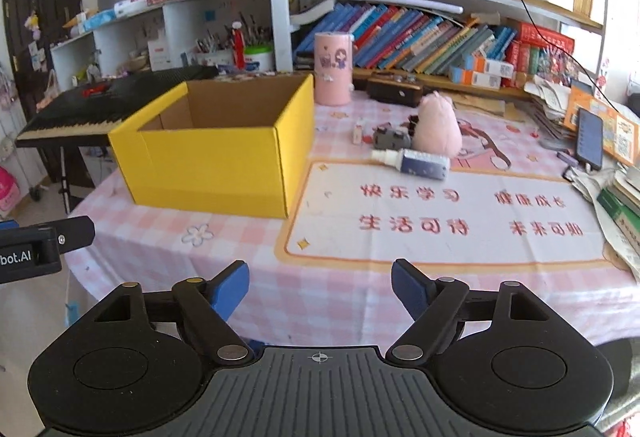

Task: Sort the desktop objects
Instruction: 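Withdraw both tools up out of the yellow box, then move the right tool toward the white spray bottle beside the plush toy, then close the right tool around the white spray bottle and lift it, then grasp the pink plush pig with the left tool while the right tool holds the bottle, then carry the plush pig and spray bottle over the yellow box with both tools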

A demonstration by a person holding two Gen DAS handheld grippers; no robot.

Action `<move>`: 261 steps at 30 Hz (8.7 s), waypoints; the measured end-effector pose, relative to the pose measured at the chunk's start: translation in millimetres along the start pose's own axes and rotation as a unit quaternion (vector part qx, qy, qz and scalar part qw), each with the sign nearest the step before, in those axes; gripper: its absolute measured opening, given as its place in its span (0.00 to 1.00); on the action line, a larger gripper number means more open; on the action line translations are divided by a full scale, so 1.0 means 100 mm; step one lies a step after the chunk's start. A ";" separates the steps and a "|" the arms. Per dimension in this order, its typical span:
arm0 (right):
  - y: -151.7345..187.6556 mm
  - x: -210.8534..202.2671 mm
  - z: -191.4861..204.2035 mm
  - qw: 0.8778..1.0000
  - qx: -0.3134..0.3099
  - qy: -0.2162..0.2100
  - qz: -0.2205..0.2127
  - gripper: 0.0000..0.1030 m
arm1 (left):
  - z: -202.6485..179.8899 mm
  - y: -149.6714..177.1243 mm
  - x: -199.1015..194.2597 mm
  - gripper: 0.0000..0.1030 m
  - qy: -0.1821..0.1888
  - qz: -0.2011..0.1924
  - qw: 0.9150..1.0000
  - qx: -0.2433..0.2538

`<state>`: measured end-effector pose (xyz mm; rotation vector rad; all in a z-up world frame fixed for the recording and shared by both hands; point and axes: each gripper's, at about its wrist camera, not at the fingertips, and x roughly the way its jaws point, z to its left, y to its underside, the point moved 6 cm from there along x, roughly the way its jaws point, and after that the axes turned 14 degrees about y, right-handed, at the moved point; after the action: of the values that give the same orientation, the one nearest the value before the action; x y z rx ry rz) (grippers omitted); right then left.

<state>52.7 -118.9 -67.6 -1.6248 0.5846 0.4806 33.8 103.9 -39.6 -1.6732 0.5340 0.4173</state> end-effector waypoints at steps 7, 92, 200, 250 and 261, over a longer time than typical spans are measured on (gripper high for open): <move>0.06 0.03 -0.13 0.999 0.000 0.031 0.019 0.84 | -0.20 0.06 0.15 1.00 0.034 0.033 0.999 0.022; -1.05 2.46 -1.30 0.992 -0.066 -0.093 0.050 0.84 | -2.01 -0.69 2.35 1.00 -0.018 0.104 0.992 0.068; -0.58 0.98 -1.09 0.988 0.011 -0.116 0.104 0.32 | -1.54 -0.44 1.12 0.55 0.150 0.058 0.986 0.047; 0.02 -0.15 0.49 0.978 -0.064 -0.174 0.093 0.32 | -0.08 0.02 -0.10 0.55 0.100 0.026 0.995 0.002; -0.07 -0.14 0.55 0.978 -0.072 -0.177 0.083 0.32 | -0.06 -0.04 -0.08 0.55 0.104 0.023 0.994 0.002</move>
<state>47.3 -62.7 -60.9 -1.5834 0.4250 0.9329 29.6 99.3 -30.5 -1.7123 0.7262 0.2759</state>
